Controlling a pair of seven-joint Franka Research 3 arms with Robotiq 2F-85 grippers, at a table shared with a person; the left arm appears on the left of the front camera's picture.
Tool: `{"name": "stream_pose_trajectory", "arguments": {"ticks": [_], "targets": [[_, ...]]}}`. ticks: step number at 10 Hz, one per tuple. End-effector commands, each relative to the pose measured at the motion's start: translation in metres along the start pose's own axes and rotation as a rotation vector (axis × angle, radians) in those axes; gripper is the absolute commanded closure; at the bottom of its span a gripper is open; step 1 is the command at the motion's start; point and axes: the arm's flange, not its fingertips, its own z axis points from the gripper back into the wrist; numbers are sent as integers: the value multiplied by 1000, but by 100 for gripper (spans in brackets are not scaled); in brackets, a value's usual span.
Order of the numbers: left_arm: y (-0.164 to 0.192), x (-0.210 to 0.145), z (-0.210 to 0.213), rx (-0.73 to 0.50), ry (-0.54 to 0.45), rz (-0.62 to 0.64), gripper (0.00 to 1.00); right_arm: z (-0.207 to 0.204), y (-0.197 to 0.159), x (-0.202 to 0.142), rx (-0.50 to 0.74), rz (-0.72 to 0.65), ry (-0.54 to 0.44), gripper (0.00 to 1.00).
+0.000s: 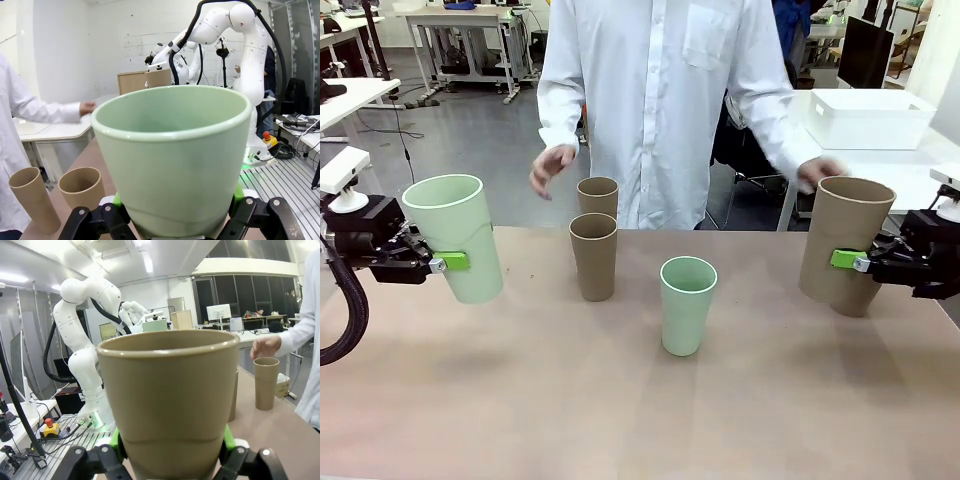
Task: Stack the cups and store them in the basket.
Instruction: Place the stack of Reusable plastic cups into the Pantry Basket.
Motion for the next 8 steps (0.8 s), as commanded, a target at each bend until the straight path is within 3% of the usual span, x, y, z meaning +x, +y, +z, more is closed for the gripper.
{"name": "stream_pose_trajectory", "arguments": {"ticks": [1,8], "targets": [[-2,3,-1,0,0,-8,15,-4,-2,3,-11,5,-2,15],[-2,3,-1,0,0,-8,15,-4,-2,3,-11,5,-2,15]]}}
